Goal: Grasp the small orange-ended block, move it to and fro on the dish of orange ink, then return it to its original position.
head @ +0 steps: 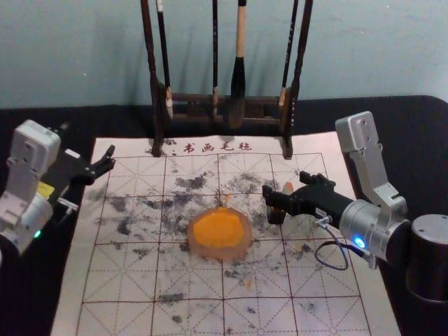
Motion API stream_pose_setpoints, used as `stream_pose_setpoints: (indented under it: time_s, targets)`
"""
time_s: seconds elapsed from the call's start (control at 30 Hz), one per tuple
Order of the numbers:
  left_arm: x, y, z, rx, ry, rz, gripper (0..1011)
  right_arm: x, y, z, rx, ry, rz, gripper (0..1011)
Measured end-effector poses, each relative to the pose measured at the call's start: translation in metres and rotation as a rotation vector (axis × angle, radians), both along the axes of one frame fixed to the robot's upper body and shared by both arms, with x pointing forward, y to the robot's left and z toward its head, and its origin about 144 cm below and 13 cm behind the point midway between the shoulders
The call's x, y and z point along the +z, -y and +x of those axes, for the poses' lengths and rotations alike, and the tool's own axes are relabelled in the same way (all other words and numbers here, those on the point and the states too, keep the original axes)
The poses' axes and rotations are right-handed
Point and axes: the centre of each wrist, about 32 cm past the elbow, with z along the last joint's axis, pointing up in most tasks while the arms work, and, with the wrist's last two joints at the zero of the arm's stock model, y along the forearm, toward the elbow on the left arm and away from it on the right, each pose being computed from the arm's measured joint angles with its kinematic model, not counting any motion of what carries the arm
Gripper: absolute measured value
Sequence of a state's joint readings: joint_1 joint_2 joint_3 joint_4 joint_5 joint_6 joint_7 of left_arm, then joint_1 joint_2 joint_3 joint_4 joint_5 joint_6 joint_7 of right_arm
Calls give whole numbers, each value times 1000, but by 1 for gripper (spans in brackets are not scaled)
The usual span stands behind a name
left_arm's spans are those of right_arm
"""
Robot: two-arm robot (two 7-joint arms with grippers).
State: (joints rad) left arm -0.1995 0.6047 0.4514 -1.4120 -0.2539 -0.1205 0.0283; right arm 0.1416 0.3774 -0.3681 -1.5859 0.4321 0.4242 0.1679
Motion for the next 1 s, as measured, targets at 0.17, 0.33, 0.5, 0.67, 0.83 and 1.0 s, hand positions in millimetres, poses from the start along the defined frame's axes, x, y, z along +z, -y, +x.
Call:
stream_pose_setpoints:
  time_s: [0.17, 0.33, 0.5, 0.67, 0.83, 1.0]
  targets:
    - [0, 0, 0, 0, 0, 0, 1001, 0, 0, 0, 0, 0, 0, 1003]
    - [0, 0, 0, 0, 0, 0, 1001, 0, 0, 0, 1, 0, 0, 1003]
    - [0, 0, 0, 0, 0, 0, 1001, 0, 0, 0, 1, 1, 0, 933]
    - [0, 0, 0, 0, 0, 0, 1001, 0, 0, 0, 2, 2, 0, 824]
    - [0, 0, 0, 0, 0, 0, 1001, 0, 0, 0, 2, 2, 0, 678]
    - [0, 0, 0, 0, 0, 0, 1001, 0, 0, 0, 2, 2, 1, 512]
